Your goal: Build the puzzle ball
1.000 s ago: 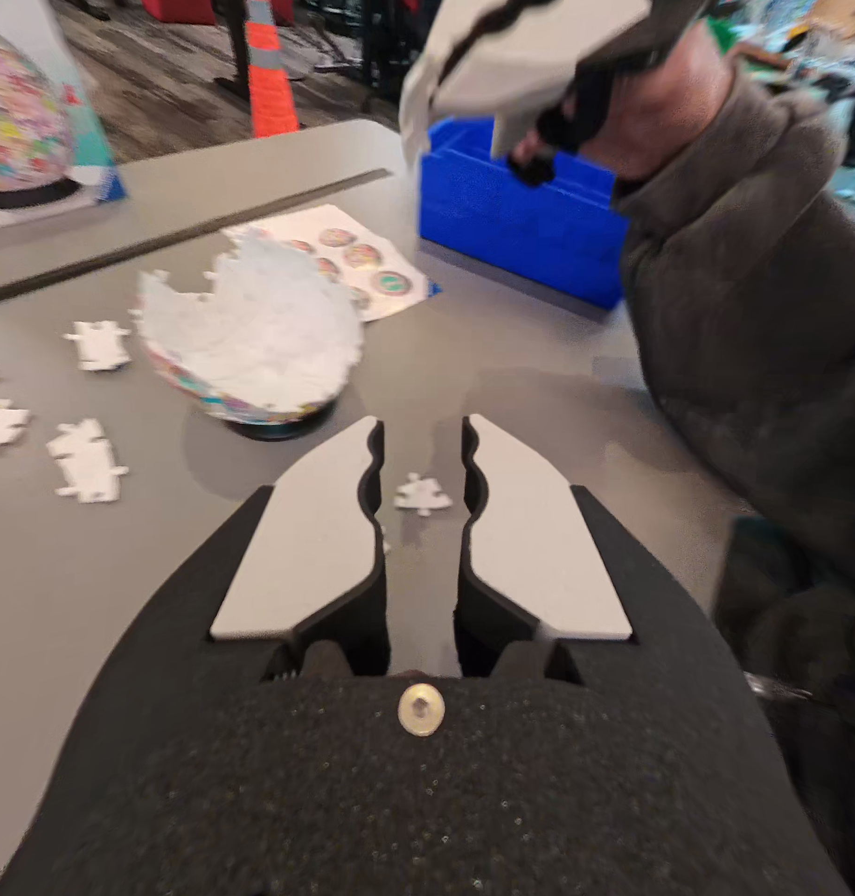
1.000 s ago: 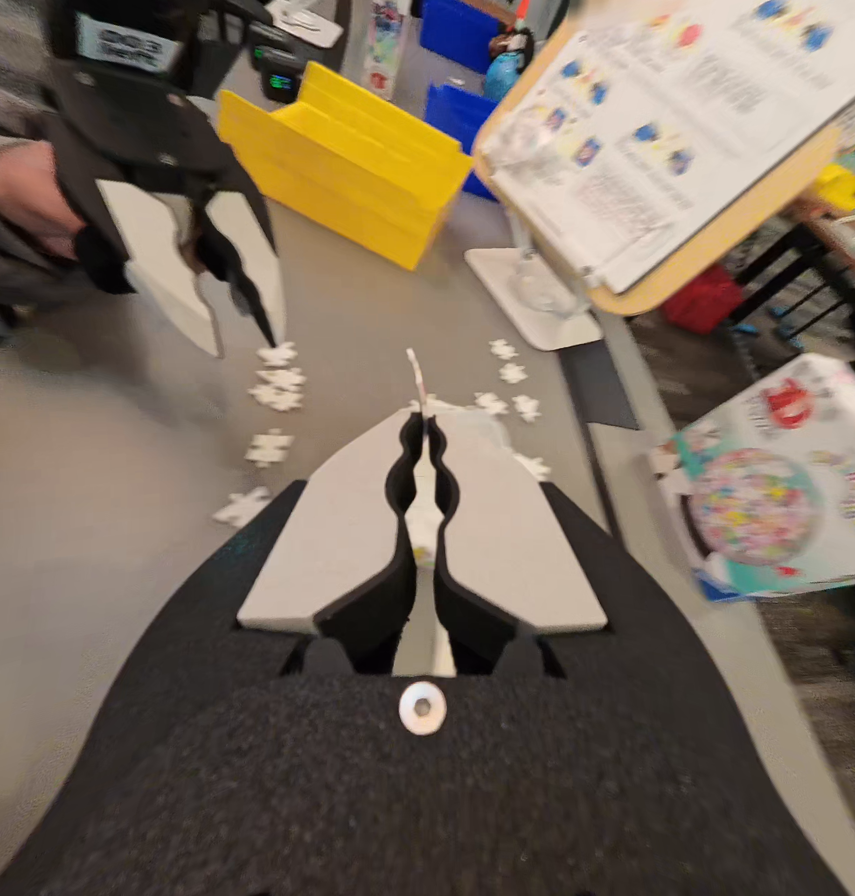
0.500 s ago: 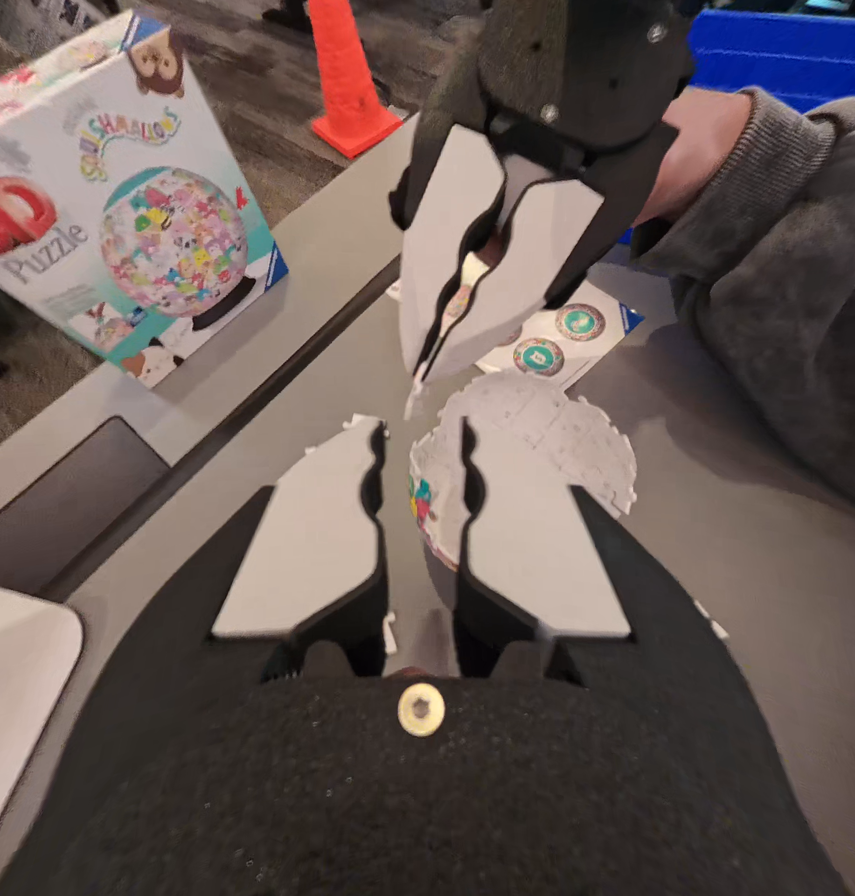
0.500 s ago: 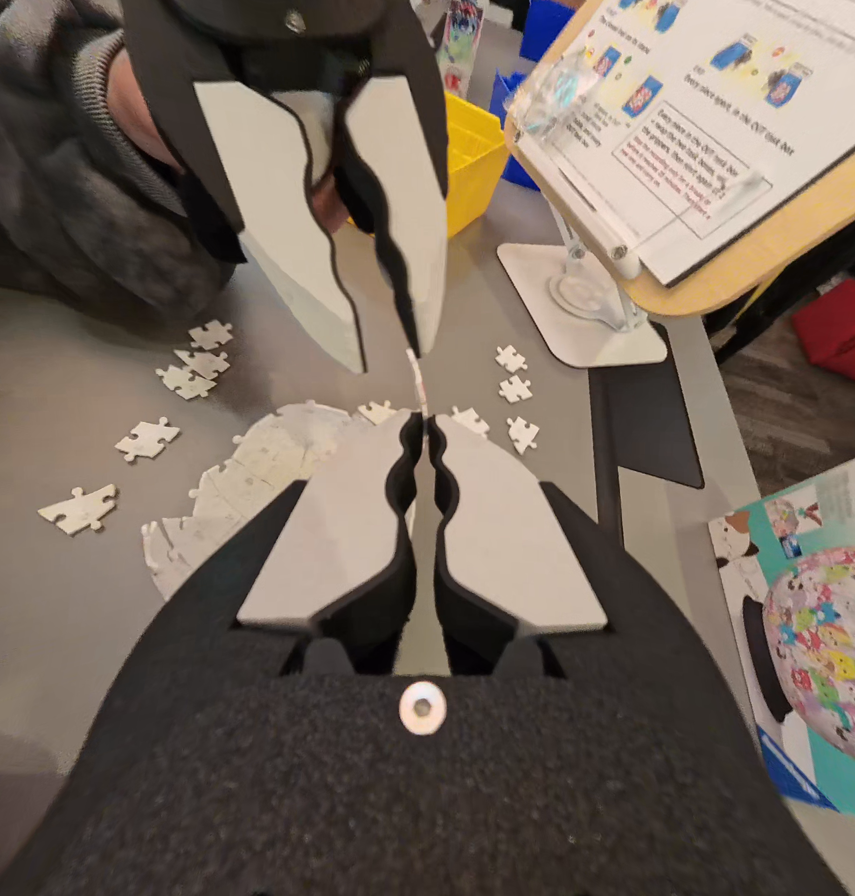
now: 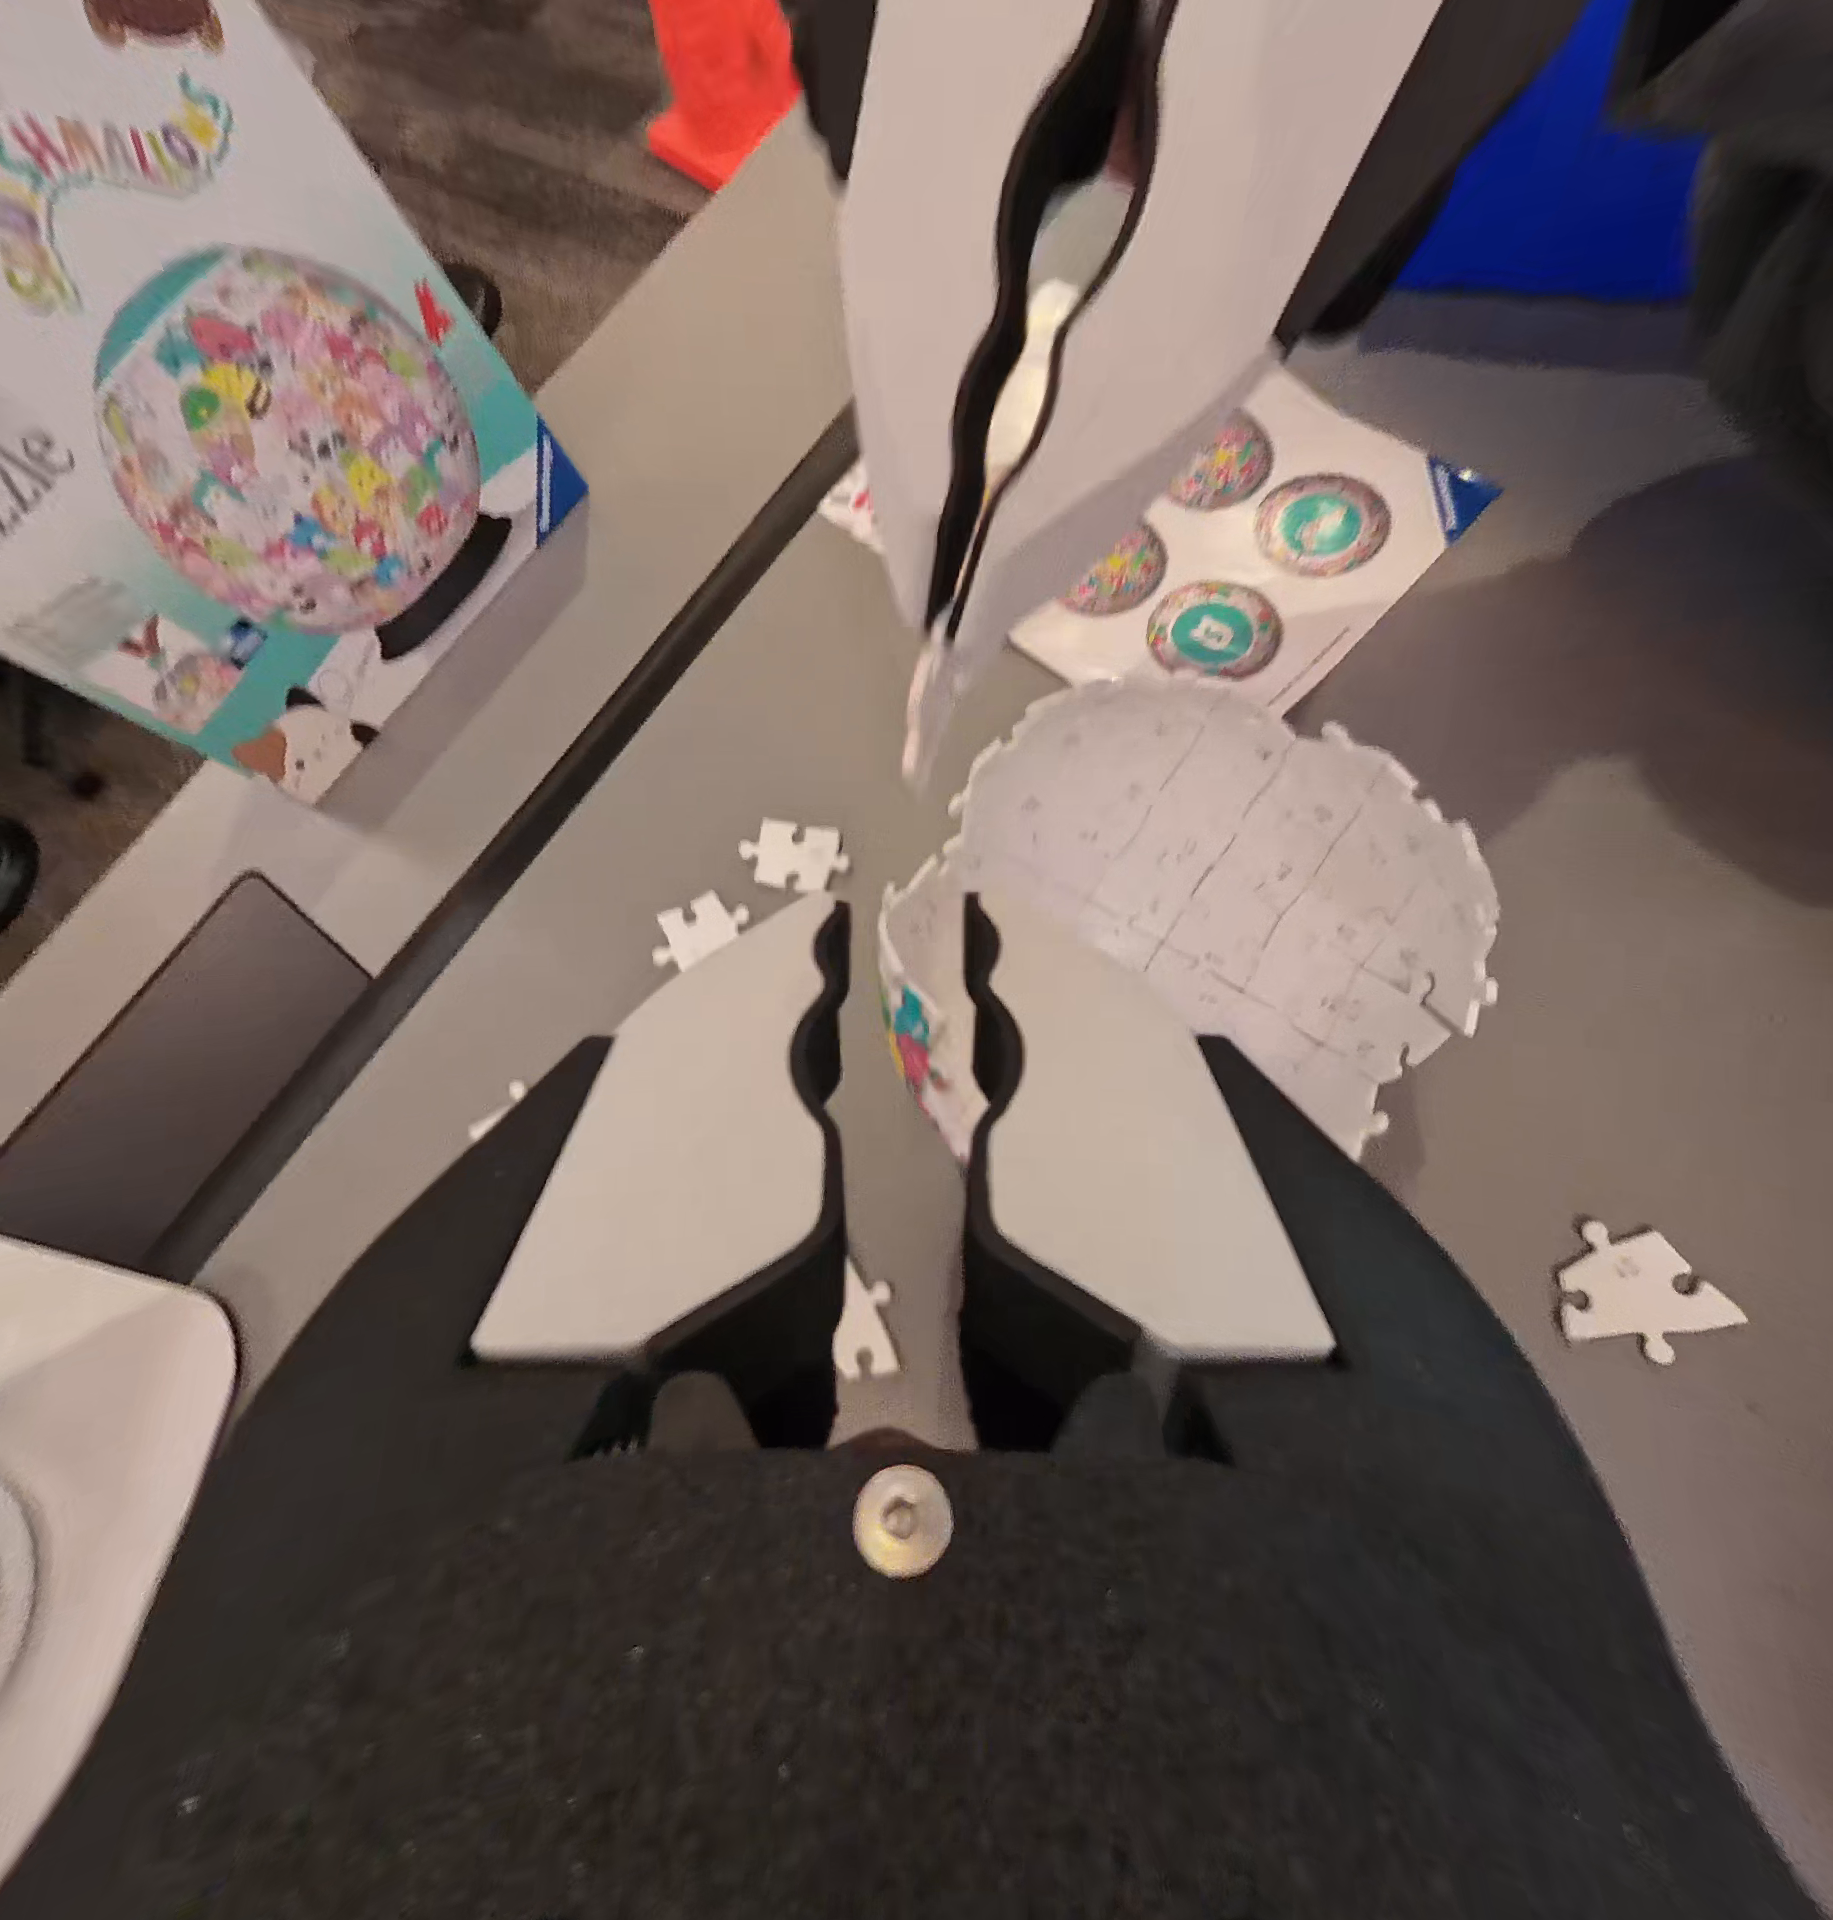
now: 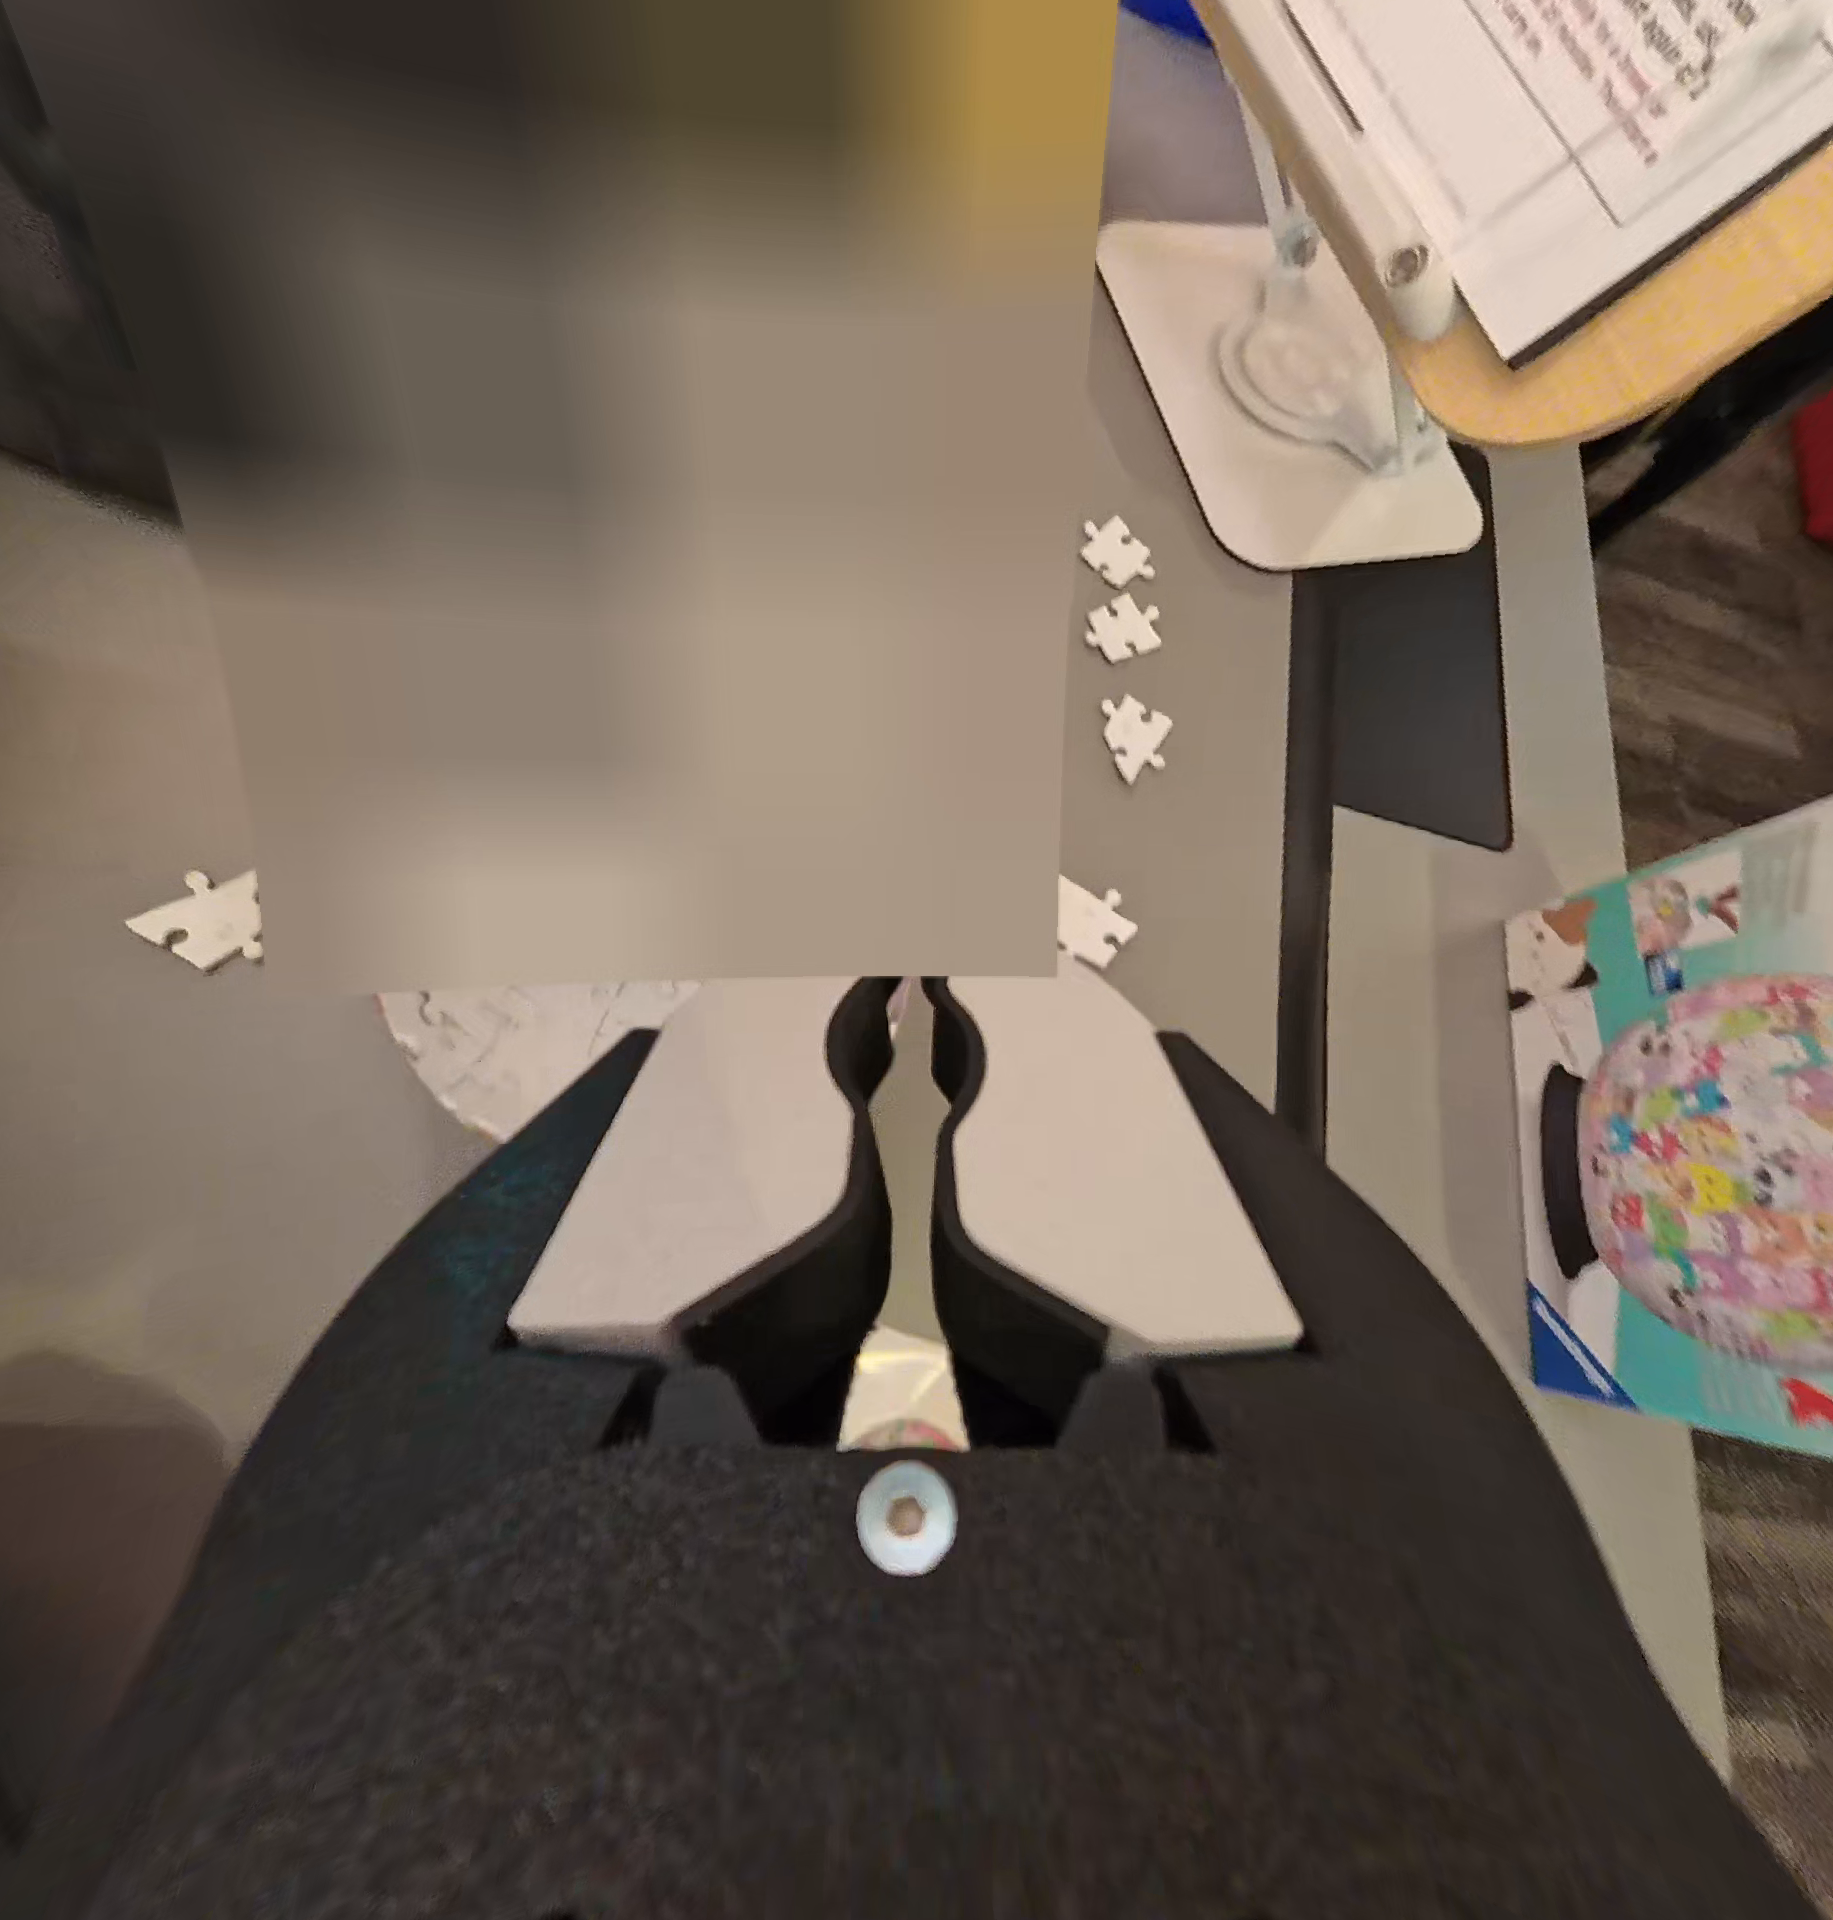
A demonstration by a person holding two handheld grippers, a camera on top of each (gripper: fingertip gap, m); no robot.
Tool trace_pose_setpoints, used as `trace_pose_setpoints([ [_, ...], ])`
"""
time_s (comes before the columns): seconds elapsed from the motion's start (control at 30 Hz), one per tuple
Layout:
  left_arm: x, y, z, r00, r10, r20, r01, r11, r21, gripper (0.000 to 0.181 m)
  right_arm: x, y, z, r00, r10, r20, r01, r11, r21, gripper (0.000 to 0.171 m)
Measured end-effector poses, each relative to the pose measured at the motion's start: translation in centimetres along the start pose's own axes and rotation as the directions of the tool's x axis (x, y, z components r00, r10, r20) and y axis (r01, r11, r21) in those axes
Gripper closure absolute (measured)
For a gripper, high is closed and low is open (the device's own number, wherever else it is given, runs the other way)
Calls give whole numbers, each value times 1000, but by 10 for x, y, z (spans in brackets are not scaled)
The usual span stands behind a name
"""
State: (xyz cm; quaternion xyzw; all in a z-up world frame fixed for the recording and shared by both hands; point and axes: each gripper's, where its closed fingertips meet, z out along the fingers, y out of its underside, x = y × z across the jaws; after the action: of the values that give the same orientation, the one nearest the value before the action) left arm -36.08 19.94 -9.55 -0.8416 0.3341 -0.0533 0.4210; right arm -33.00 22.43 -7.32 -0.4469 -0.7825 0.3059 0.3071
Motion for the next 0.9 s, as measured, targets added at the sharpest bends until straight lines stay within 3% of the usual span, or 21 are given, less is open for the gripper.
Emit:
trace_pose_setpoints([
  [0.2,-2,42,2,995,-75,69,83,988,-131,152,-4,10,-9,1000,-6,-16,4,997,-78,169],
  [0.5,-3,49,16,993,-118,-20,113,979,-170,164,2,2,-6,999,6,-32,-7,999,-39,169],
  [0.67,2,50,22,965,-211,-156,183,967,-176,171,11,2,-14,998,48,-31,-47,998,31,169],
  [0.9,6,51,27,865,-361,-348,306,930,-204,167,12,7,-16,996,84,-9,-83,995,54,169],
])
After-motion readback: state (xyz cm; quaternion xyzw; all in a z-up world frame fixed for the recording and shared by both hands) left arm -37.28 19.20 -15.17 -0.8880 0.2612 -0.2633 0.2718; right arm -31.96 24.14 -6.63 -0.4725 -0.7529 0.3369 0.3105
